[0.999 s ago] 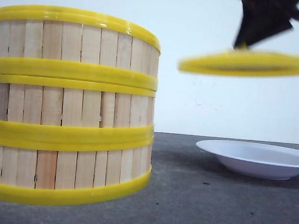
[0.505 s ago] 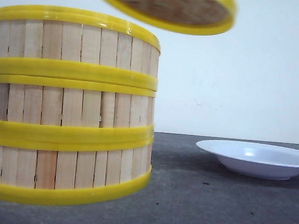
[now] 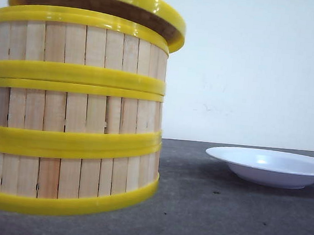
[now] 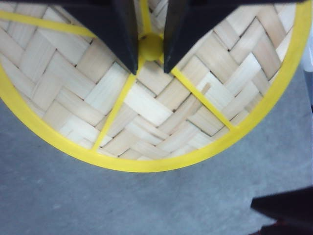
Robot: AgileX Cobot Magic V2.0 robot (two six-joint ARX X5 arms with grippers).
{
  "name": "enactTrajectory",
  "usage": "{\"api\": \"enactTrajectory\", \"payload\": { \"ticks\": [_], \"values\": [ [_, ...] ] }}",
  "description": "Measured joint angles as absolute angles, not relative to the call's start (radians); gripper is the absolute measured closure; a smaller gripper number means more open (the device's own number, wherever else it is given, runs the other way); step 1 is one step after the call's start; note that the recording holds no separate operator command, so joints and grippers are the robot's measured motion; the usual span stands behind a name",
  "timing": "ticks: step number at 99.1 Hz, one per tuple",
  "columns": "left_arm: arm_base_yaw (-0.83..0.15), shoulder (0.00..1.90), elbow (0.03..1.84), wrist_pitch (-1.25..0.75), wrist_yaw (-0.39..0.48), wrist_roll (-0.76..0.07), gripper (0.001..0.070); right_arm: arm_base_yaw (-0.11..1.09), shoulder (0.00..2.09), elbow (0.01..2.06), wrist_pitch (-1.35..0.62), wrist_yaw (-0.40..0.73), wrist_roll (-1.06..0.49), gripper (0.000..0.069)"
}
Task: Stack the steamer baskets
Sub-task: 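Lower the lid onto the top basket and open the right gripper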
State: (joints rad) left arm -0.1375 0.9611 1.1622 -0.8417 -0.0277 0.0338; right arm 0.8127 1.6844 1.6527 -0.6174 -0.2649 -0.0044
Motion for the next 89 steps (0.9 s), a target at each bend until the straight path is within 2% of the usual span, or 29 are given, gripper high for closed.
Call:
{"api": "enactTrajectory", "payload": {
  "ticks": [89],
  "values": [
    [-0.138, 0.961, 1.162, -0.843, -0.028, 0.034, 0.0433, 0.855, 1.722, 1.658, -0.594, -0.213, -0.045, 0.0629]
  ]
}}
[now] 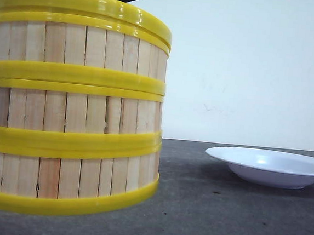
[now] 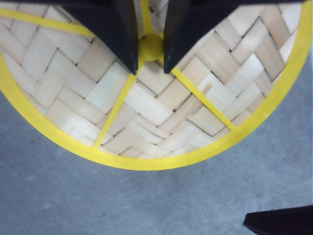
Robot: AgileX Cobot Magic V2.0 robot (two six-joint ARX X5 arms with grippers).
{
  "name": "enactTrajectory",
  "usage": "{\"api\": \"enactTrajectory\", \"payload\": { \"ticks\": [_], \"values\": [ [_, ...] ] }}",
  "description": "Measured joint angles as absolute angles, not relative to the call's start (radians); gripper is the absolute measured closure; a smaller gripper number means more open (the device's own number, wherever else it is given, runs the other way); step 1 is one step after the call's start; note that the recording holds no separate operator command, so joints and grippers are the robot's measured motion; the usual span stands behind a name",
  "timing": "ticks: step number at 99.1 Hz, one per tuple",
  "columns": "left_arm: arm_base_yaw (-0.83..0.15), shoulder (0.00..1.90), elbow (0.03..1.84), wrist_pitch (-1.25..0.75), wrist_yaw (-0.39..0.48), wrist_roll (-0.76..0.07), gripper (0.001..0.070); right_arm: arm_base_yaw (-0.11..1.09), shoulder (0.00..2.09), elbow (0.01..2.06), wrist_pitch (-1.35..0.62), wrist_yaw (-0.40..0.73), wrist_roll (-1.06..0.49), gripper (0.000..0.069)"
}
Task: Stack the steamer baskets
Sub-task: 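Lower the lid onto the top basket and open the right gripper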
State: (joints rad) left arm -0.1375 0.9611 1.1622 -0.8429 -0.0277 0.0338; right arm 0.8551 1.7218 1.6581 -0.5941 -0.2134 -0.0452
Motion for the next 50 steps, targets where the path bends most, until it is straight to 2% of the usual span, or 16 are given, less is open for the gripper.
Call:
{"api": "enactTrajectory", "payload": {
  "ticks": [30, 35, 44, 50],
  "values": [
    [-0.138, 0.961, 1.162, -0.842, -0.028, 0.034, 0.0433, 0.857, 1.732, 1.667, -0.599, -0.214, -0.048, 0.0627],
    [-0.138, 0.961, 1.162, -0.843, -0.028, 0.034, 0.0433, 0.857, 1.732, 1.667, -0.599, -0.214, -0.049, 0.0603],
    [-0.138, 0.961, 1.162, -0.842, -0.028, 0.034, 0.0433, 0.858, 1.738, 1.667, -0.606, -0.213, -0.048, 0.0506],
    [-0.138, 0.961, 1.162, -0.842, -0.028, 0.034, 0.0433, 0.858, 1.742, 1.667, -0.605, -0.213, -0.049, 0.0469]
  ]
}}
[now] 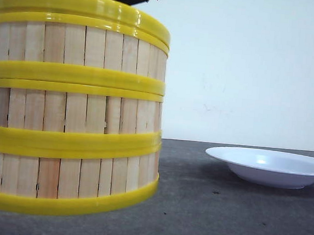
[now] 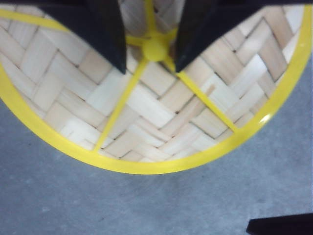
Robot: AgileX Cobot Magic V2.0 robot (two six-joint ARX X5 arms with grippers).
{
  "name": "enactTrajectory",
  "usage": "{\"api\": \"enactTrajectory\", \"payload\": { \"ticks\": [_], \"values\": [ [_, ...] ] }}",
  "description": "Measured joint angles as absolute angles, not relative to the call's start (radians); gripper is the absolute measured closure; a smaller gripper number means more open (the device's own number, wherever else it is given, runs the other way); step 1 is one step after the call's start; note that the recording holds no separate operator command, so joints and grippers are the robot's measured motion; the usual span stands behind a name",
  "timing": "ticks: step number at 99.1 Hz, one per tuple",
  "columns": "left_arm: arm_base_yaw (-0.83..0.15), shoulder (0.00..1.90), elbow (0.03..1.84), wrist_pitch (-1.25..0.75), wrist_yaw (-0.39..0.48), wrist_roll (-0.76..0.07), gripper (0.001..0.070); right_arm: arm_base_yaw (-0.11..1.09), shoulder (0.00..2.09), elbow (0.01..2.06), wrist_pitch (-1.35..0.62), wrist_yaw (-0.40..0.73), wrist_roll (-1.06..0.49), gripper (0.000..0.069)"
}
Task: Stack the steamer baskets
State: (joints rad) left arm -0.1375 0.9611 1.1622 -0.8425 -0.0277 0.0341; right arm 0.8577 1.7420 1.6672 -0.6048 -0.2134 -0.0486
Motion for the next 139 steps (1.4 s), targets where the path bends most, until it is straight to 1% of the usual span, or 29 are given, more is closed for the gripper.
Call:
{"api": "enactTrajectory", "payload": {
  "ticks": [11, 37, 51, 67, 73, 82, 95, 105, 113, 126, 134, 139],
  "values": [
    [-0.138, 0.961, 1.162, -0.842, -0.028, 0.034, 0.0433, 0.858, 1.742, 1.667, -0.605, -0.213, -0.049, 0.0446],
    [-0.138, 0.961, 1.162, -0.842, -0.028, 0.034, 0.0433, 0.854, 1.698, 1.665, -0.626, -0.208, -0.033, 0.0439],
    [-0.138, 0.961, 1.162, -0.842, -0.028, 0.034, 0.0433, 0.826, 1.592, 1.665, -0.648, -0.202, -0.017, 0.0435],
    [-0.138, 0.961, 1.162, -0.842, -0.028, 0.034, 0.0433, 0.768, 1.446, 1.665, -0.771, -0.109, -0.006, 0.0406],
    [-0.138, 0.961, 1.162, -0.843, -0.028, 0.034, 0.0433, 0.741, 1.401, 1.653, -0.802, -0.100, -0.002, 0.0404],
    [-0.138, 0.961, 1.162, -0.843, -0.028, 0.034, 0.0433, 0.688, 1.313, 1.589, -0.810, -0.073, -0.002, 0.0404],
    [-0.138, 0.961, 1.162, -0.843, -0.028, 0.034, 0.0433, 0.597, 1.150, 1.440, -0.817, -0.030, 0.009, 0.0404],
    [-0.138, 0.961, 1.162, -0.850, -0.028, 0.033, 0.0433, 0.499, 1.018, 1.301, -0.819, -0.025, 0.024, 0.0404],
    [-0.138, 0.961, 1.162, -0.870, -0.028, 0.022, 0.0433, 0.395, 0.918, 1.180, -0.823, -0.027, 0.032, 0.0404],
    [-0.138, 0.944, 1.160, -0.891, -0.027, -0.002, 0.0434, 0.236, 0.793, 1.029, -0.878, -0.074, 0.039, 0.0404],
    [-0.138, 0.903, 1.140, -0.886, -0.023, -0.012, 0.0434, 0.158, 0.728, 0.968, -0.910, -0.135, 0.041, 0.0404],
    [-0.141, 0.870, 1.117, -0.886, -0.020, -0.017, 0.0434, 0.120, 0.696, 0.941, -0.928, -0.151, 0.042, 0.0404]
  ]
}}
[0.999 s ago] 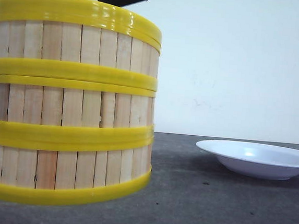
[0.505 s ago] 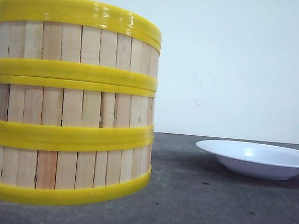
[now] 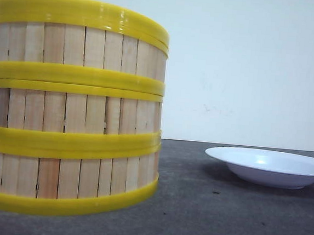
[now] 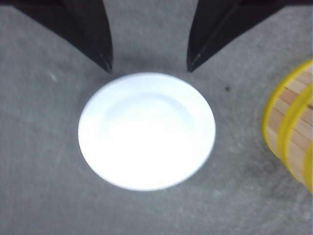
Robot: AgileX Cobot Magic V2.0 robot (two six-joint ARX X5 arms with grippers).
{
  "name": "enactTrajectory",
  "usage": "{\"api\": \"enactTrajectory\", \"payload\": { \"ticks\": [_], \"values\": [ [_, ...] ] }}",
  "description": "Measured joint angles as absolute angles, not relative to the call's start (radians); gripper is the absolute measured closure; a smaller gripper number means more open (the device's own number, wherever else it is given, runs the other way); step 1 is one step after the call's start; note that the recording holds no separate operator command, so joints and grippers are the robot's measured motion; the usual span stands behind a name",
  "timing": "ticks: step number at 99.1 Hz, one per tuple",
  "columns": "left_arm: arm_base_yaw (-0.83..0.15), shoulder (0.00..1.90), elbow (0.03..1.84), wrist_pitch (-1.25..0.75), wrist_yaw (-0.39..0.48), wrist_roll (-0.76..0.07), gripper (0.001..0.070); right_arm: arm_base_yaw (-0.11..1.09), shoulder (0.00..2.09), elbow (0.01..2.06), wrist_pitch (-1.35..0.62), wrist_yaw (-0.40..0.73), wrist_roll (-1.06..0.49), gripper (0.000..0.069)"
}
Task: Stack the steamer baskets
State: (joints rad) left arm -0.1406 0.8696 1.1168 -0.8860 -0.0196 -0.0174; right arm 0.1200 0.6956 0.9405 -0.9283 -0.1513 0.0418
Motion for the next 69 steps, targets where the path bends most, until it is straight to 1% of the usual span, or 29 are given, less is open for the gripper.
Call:
{"api": "enactTrajectory", "payload": {
  "ticks": [10, 23, 28, 34, 40, 47, 57, 60, 63, 66, 69],
  "values": [
    [-0.147, 0.805, 1.056, -0.885, 0.004, -0.028, 0.0434, 0.075, 0.654, 0.911, -0.973, -0.154, 0.041, 0.0403],
    [-0.151, 0.743, 0.962, -0.865, 0.025, -0.032, 0.0434, 0.070, 0.644, 0.909, -1.015, -0.155, 0.041, 0.0394],
    [-0.151, 0.732, 0.932, -0.862, 0.025, -0.036, 0.0434, 0.070, 0.644, 0.909, -1.022, -0.155, 0.041, 0.0371],
    [-0.151, 0.731, 0.910, -0.863, 0.025, -0.038, 0.0434, 0.070, 0.647, 0.909, -1.032, -0.155, 0.041, 0.0318],
    [-0.151, 0.738, 0.904, -0.863, 0.025, -0.039, 0.0434, 0.070, 0.648, 0.909, -1.035, -0.155, 0.041, 0.0282],
    [-0.151, 0.738, 0.902, -0.861, 0.025, -0.040, 0.0434, 0.070, 0.648, 0.909, -1.034, -0.154, 0.041, 0.0265],
    [-0.151, 0.736, 0.902, -0.850, 0.025, -0.042, 0.0436, 0.070, 0.648, 0.909, -1.034, -0.153, 0.041, 0.0258],
    [-0.151, 0.736, 0.902, -0.849, 0.025, -0.041, 0.0450, 0.070, 0.648, 0.909, -1.034, -0.153, 0.041, 0.0263],
    [-0.151, 0.736, 0.902, -0.850, 0.025, -0.041, 0.0487, 0.070, 0.648, 0.909, -1.034, -0.153, 0.041, 0.0286],
    [-0.151, 0.736, 0.902, -0.852, 0.025, -0.041, 0.0551, 0.070, 0.648, 0.909, -1.035, -0.153, 0.042, 0.0339],
    [-0.151, 0.736, 0.902, -0.852, 0.025, -0.043, 0.0606, 0.070, 0.648, 0.909, -1.034, -0.153, 0.042, 0.0418]
  ]
}}
